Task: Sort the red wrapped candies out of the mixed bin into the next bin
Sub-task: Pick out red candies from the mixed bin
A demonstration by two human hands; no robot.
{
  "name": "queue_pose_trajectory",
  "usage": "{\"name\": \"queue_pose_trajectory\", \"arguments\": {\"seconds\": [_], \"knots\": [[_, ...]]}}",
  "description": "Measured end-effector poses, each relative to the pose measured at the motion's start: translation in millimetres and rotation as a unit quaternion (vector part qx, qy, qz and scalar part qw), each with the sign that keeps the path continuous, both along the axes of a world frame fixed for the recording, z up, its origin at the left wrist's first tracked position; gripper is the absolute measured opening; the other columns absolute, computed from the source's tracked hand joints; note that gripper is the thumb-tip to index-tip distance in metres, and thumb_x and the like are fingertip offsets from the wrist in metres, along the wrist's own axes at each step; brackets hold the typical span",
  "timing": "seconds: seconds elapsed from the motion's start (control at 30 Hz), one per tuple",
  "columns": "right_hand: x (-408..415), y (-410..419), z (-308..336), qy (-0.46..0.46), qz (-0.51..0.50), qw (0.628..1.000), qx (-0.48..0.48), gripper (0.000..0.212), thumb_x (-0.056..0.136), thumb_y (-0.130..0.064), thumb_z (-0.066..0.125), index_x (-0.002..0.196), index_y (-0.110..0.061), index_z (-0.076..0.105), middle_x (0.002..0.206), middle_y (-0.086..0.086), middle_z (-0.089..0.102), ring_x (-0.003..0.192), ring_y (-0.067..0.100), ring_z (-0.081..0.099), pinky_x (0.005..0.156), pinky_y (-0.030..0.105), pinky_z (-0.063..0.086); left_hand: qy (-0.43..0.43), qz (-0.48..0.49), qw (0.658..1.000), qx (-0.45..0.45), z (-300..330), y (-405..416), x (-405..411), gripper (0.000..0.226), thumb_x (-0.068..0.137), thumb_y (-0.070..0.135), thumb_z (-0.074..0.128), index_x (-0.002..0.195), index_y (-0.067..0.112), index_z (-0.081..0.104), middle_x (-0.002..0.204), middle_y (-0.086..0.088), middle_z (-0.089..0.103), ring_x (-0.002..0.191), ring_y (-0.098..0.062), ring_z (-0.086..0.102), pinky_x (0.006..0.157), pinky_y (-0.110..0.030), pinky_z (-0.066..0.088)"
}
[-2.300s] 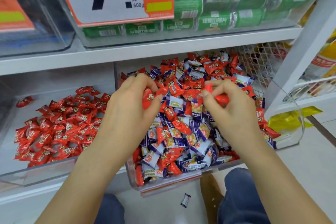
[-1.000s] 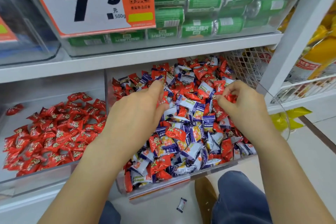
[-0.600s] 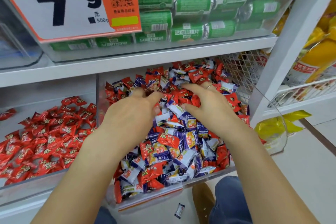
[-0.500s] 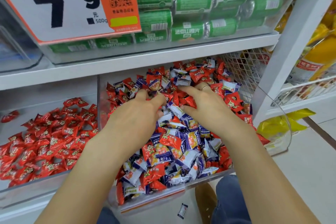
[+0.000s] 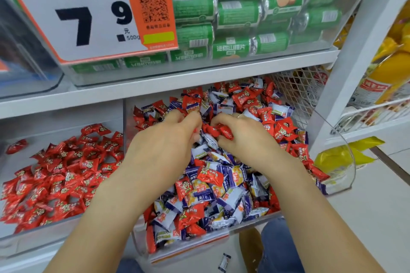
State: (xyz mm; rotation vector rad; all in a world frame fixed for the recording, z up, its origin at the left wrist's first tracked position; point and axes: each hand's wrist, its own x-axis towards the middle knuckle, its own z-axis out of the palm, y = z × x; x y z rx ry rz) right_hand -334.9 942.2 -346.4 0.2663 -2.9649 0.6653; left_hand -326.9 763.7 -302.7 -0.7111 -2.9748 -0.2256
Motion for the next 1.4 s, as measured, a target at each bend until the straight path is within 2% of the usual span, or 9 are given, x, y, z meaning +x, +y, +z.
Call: {"name": "queue_pose_trajectory", "arguments": {"seconds": [0.13,0.43,0.67,0.77,0.93,1.07,1.2,1.3,1.4], "knots": [[7,10,11,0.010,-0.030,0.996,-0.085,0.014,0.087,-0.021,0.057,0.095,-0.031,0.063,0.062,-0.008,0.050,0.050,0.006,0.040,0.047,0.018,0.027,0.051,-0.004,0.994,0.099,15,-18,9,0.011,0.093,0.042,0.033,0.099,0.034,0.039,0.092,0.008,0.045,0.068,-0.023,0.055,0.057,-0.037,0.049],[36,2,34,0.053,-0.058,0.985,-0.155,0.012,0.090,-0.021,0.055,0.092,-0.032,0.058,0.049,-0.005,0.042,0.042,0.009,0.034,0.048,0.030,0.027,0.112,-0.003,0.971,0.210,16,-65,35,0.011,0.093,0.043,0.036,0.097,0.035,0.043,0.090,0.016,0.040,0.066,-0.022,0.054,0.054,-0.037,0.048],[41,-47,49,0.081,-0.018,0.979,-0.186,0.015,0.087,-0.021,0.059,0.087,-0.036,0.061,0.067,-0.011,0.058,0.053,0.006,0.047,0.052,0.024,0.038,0.084,0.018,0.970,0.226,-5,-108,45,0.005,0.091,0.042,0.038,0.093,0.038,0.042,0.085,0.014,0.043,0.065,-0.012,0.051,0.053,-0.032,0.045],[45,-80,58,0.065,0.042,0.971,-0.225,0.015,0.087,-0.021,0.060,0.086,-0.036,0.061,0.075,-0.013,0.059,0.058,0.005,0.049,0.054,0.018,0.038,0.064,0.062,0.953,0.290,-12,-134,35,0.006,0.095,0.036,0.046,0.089,0.037,0.044,0.079,0.010,0.048,0.069,-0.005,0.049,0.060,-0.031,0.040],[42,-143,60,0.044,0.127,0.967,-0.218,0.011,0.084,-0.029,0.055,0.090,-0.034,0.062,0.077,-0.017,0.059,0.071,0.002,0.053,0.063,0.013,0.036,-0.013,0.149,0.916,0.372,-21,-174,22,0.005,0.092,0.035,0.051,0.087,0.035,0.051,0.059,0.002,0.053,0.051,-0.008,0.044,0.056,-0.035,0.040],[34,-186,48,0.045,0.154,0.984,-0.079,0.025,0.092,-0.038,0.045,0.113,-0.040,0.058,0.108,-0.016,0.058,0.093,0.007,0.057,0.080,0.034,0.048,-0.051,0.209,0.912,0.350,-29,-195,15,0.011,0.090,0.038,0.054,0.101,0.038,0.052,0.082,-0.004,0.066,0.075,-0.018,0.061,0.074,-0.039,0.049],[24,-198,41,0.016,0.156,0.987,0.039,0.045,0.096,-0.049,0.039,0.140,-0.045,0.032,0.144,-0.010,0.035,0.116,0.016,0.053,0.092,0.033,0.045,-0.085,0.218,0.916,0.327,-34,-208,16,0.050,0.089,0.039,0.057,0.135,0.027,0.041,0.119,0.003,0.059,0.107,-0.016,0.055,0.085,-0.029,0.040],[17,-193,39,0.011,0.157,0.987,-0.002,0.042,0.095,-0.041,0.045,0.137,-0.039,0.042,0.129,-0.010,0.046,0.113,0.014,0.053,0.095,0.032,0.042,-0.104,0.220,0.927,0.284,-37,-218,14,0.058,0.091,0.040,0.054,0.143,0.026,0.033,0.139,-0.001,0.047,0.124,-0.019,0.046,0.098,-0.032,0.038],[15,-186,36,0.009,0.165,0.984,-0.069,0.035,0.095,-0.028,0.049,0.129,-0.035,0.053,0.107,-0.019,0.046,0.104,0.004,0.051,0.092,0.022,0.039,-0.102,0.217,0.939,0.247,-35,-222,12,0.048,0.093,0.038,0.049,0.139,0.025,0.041,0.134,-0.004,0.051,0.120,-0.022,0.049,0.097,-0.033,0.039]]}}
